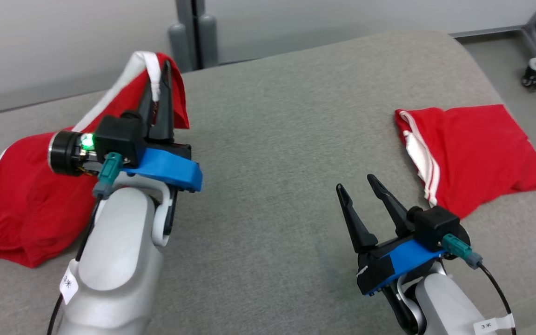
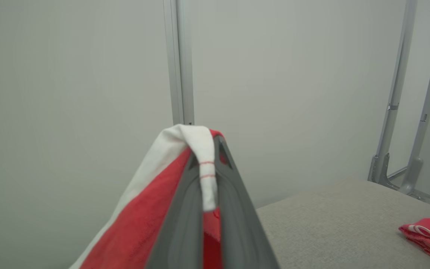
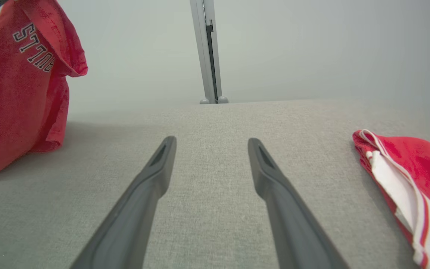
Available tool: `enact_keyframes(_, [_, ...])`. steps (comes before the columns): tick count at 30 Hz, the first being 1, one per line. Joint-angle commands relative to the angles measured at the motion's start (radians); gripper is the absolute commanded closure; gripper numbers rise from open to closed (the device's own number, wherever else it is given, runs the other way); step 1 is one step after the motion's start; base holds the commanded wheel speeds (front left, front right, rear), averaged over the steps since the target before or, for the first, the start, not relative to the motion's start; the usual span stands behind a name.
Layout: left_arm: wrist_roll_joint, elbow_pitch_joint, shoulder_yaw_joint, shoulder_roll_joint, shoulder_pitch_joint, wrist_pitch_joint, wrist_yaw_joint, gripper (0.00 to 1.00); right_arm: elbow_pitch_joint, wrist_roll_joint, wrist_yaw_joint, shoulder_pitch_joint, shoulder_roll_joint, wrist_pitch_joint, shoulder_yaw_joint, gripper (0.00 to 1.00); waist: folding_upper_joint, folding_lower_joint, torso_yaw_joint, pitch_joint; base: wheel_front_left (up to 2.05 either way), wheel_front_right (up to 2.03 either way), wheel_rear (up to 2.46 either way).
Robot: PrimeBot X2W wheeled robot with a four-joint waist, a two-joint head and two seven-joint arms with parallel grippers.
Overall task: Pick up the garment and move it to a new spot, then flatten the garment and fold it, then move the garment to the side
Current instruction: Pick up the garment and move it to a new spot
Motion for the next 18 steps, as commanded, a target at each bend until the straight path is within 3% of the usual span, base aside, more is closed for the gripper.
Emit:
enact_keyframes(1, [-0.011, 0.005, -0.028, -0.002, 0.012, -0.002, -0.001, 1.00, -0.002, 0.010, 0.000, 0.007, -0.002, -0.004, 0.001, 0.00, 0.0001, 0.0001, -0.053, -0.025, 0.00, 0.00, 0.00])
enact_keyframes(6, [-0.122, 0.005, -0.187, -0.003, -0.001, -0.002, 0.040, 1.00, -0.005, 0.031, 0.000, -0.001, -0.001, -0.004, 0.016, 0.00, 0.0001, 0.0001, -0.138, -0.008, 0.00, 0.00, 0.00])
enact_keyframes(12, [-0.193, 0.023, -0.275, 0.000, 0.014, -0.002, 0.084, 1.00, -0.005, 0.044, 0.000, 0.005, -0.001, -0.004, 0.024, 0.00, 0.0001, 0.0001, -0.161, -0.007, 0.00, 0.00, 0.00])
enact_keyframes(13, [-0.199, 0.038, -0.286, -0.002, 0.024, -0.002, 0.090, 0.74, -0.005, 0.043, 0.000, 0.007, -0.001, -0.004, 0.020, 0.00, 0.0001, 0.0001, -0.159, -0.009, 0.00, 0.00, 0.00])
enact_keyframes(14, [-0.208, 0.054, -0.296, -0.002, 0.035, -0.002, 0.096, 0.00, -0.004, 0.044, 0.000, 0.010, -0.001, -0.004, 0.018, 0.00, 0.0001, 0.0001, -0.154, -0.012, 0.00, 0.00, 0.00])
enact_keyframes(18, [-0.224, 0.101, -0.312, -0.001, 0.072, -0.002, 0.105, 0.00, -0.003, 0.044, 0.000, 0.016, -0.001, -0.004, 0.010, 0.00, 0.0001, 0.0001, -0.113, -0.029, 0.00, 0.00, 0.00])
